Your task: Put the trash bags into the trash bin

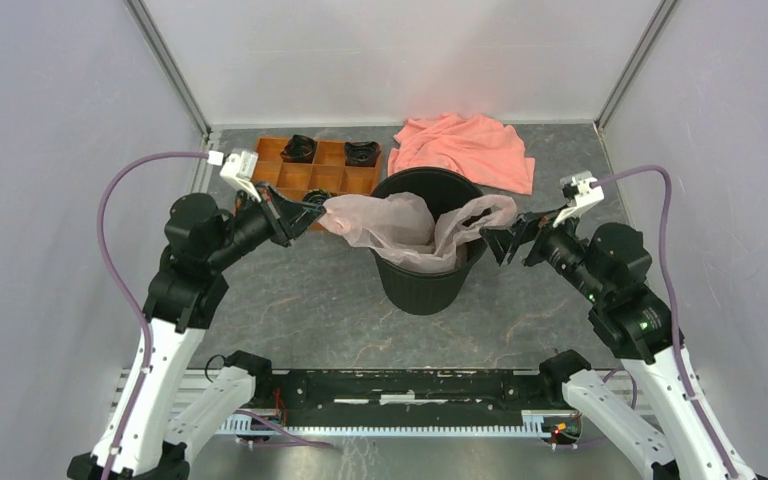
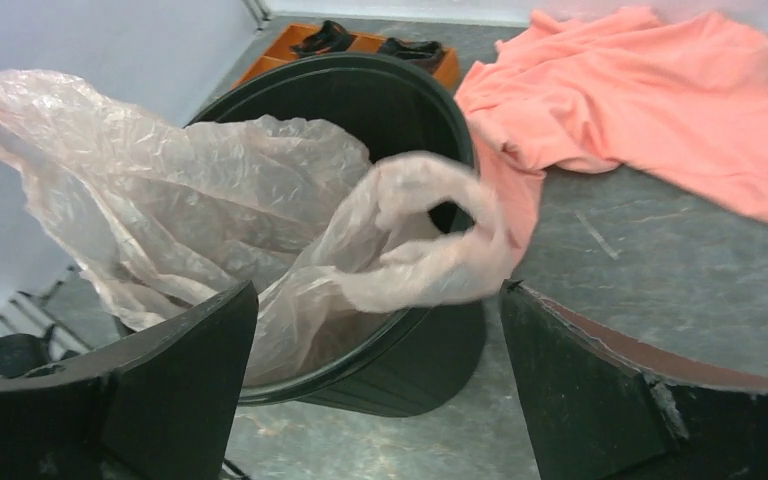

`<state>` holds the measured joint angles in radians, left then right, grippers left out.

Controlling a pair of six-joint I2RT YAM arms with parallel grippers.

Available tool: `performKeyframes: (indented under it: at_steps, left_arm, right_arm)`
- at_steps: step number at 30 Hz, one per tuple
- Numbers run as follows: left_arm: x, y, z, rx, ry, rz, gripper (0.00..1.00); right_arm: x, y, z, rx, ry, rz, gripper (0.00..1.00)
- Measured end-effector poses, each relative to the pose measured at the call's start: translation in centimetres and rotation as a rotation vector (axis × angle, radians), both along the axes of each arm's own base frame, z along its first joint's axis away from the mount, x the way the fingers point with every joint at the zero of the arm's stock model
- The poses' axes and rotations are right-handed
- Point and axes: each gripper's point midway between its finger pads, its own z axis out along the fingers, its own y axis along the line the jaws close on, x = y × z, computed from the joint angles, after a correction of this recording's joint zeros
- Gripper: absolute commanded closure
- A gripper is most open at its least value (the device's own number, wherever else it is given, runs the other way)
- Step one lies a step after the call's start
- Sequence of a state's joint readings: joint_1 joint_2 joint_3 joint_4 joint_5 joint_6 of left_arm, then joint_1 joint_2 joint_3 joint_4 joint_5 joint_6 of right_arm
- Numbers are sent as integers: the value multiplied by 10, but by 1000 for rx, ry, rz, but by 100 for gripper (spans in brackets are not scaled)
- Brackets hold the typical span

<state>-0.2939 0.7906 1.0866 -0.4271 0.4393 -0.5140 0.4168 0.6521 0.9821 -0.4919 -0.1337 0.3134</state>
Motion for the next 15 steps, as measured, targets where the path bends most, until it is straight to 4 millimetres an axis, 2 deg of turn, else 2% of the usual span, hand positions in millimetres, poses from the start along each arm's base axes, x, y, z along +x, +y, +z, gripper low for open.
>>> performKeyframes:
  at_steps: [4,9,13,15]
  left_arm:
    - [-16,2,8,-17,-48,-17,98]
    - [-29,6,14,-38,-81,-13,98]
    - [-29,10,16,-49,-82,13,98]
    - [-27,11,15,-55,-71,28,98]
  right_arm:
    - [-5,9,-13,128,57,8,2]
    - [-2,14,-31,163,109,6,5]
    - [8,9,-28,163,81,-39,7]
    - [13,8,-24,162,59,-56,12]
